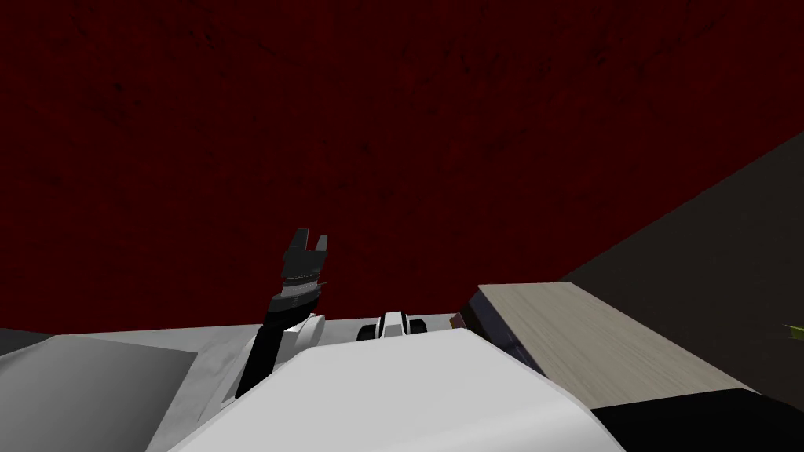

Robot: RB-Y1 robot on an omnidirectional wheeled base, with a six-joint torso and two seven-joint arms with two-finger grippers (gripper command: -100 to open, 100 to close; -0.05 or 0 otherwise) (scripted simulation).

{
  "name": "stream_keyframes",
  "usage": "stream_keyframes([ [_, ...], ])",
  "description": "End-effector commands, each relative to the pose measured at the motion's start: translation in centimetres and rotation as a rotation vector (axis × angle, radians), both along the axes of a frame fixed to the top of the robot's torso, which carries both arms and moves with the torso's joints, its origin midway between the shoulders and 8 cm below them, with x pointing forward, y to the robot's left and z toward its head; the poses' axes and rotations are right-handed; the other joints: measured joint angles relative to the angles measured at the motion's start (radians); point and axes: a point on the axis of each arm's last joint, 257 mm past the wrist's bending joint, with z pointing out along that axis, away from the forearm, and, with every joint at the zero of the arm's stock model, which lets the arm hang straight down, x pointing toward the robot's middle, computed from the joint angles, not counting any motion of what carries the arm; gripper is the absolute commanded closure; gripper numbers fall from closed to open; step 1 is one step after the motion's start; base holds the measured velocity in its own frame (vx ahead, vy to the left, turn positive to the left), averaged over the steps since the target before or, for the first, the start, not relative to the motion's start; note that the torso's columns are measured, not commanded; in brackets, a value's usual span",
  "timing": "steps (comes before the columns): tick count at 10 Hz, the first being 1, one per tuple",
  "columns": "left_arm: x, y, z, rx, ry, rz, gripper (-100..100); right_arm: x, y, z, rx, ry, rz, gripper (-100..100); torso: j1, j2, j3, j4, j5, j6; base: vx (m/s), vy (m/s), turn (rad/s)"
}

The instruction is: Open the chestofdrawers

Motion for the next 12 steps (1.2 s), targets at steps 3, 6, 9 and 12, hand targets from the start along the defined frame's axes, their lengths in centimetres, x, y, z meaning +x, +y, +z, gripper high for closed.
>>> stream_keyframes([
  [3, 0.0, 0.0, 0.0, 0.000, 0.000, 0.000, 0, -6.6, -2.9, 0.0, 0.005, 0.006, -0.151, 100, 0.001, 0.000, 0.000, 0.000, 0.001, 0.002, -0.040, 0.134, 0.295],
  [6, 0.0, 0.0, 0.0, 0.000, 0.000, 0.000, 0, -12.5, -4.6, 0.5, -0.002, 0.002, -0.285, 100, 0.002, 0.000, 0.000, 0.000, 0.001, 0.001, -0.028, 0.171, 0.420],
  [9, 0.0, 0.0, 0.0, 0.000, 0.000, 0.000, 0, -15.2, -5.3, 1.2, -0.019, 0.016, -0.335, 100, -0.003, 0.000, 0.000, 0.000, 0.000, 0.001, -0.019, 0.108, 0.213],
  [12, 0.0, 0.0, 0.0, 0.000, 0.000, 0.000, 0, -16.3, -5.4, 0.9, -0.006, -0.013, -0.372, 100, 0.001, 0.000, 0.000, 0.000, 0.000, 0.000, 0.001, 0.032, 0.142],
])
